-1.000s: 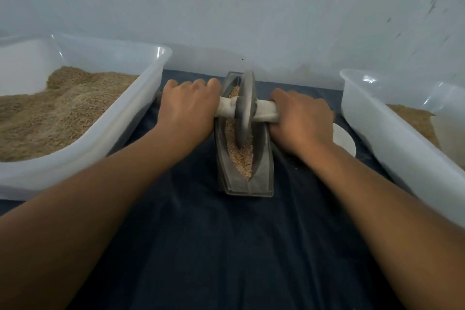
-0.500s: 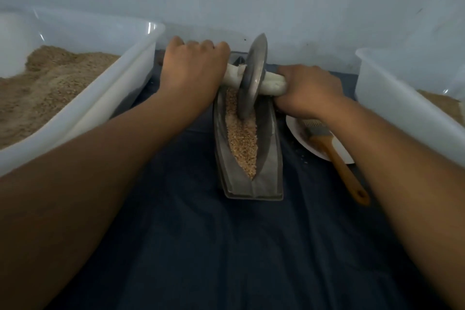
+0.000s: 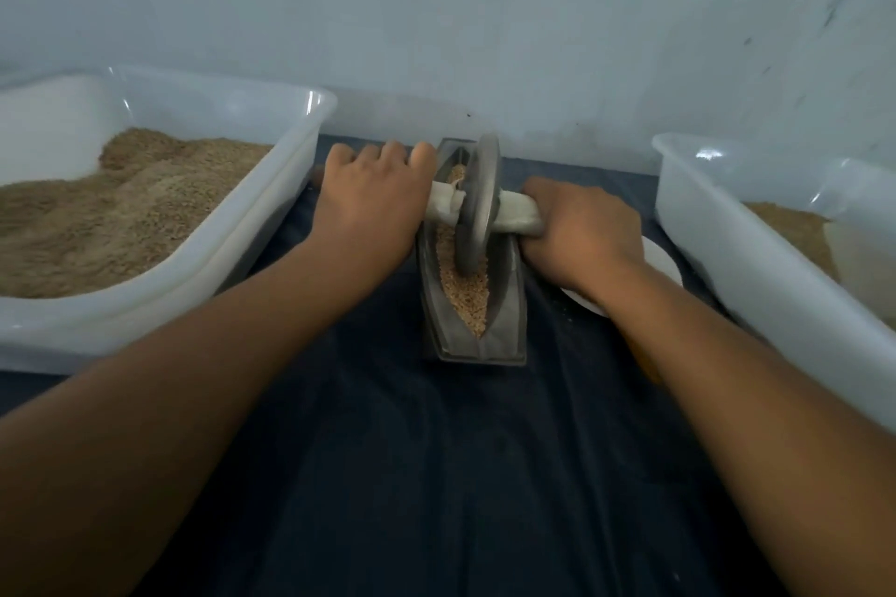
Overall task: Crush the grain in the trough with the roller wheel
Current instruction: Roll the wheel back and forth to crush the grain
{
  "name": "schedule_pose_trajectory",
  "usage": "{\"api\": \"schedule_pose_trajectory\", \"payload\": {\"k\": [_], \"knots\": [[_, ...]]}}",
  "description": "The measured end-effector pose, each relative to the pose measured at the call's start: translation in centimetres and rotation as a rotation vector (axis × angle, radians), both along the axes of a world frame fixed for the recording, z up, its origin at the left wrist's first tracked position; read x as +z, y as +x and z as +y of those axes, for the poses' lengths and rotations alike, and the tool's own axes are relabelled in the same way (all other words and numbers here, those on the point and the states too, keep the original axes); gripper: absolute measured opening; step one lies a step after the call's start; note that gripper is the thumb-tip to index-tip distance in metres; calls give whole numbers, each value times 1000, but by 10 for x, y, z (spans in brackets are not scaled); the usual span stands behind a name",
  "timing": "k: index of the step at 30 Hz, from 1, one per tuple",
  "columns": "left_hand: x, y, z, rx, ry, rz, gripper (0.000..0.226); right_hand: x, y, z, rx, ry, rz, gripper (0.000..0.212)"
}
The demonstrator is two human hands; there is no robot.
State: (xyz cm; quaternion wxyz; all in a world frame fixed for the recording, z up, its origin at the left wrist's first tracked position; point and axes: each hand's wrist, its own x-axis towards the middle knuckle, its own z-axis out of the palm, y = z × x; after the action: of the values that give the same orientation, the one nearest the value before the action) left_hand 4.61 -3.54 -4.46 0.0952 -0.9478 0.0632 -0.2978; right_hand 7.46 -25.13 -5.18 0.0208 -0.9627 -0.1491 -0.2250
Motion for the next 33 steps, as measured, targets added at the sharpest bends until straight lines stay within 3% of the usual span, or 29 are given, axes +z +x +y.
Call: {"api": "schedule_pose_trajectory", "payload": {"k": [7, 21, 25, 33], "knots": [[1, -23, 0, -30, -7, -17, 37, -2, -37, -4, 70, 0, -128, 19], [13, -43, -3, -77, -38, 12, 44, 19, -66, -10, 16, 12, -72, 22], [11, -39, -3, -56, -20, 60, 38, 8, -67, -6, 41, 80, -10, 27], [4, -13, 2, -41, -39, 75, 41, -5, -28, -2, 21, -37, -161, 14]]}}
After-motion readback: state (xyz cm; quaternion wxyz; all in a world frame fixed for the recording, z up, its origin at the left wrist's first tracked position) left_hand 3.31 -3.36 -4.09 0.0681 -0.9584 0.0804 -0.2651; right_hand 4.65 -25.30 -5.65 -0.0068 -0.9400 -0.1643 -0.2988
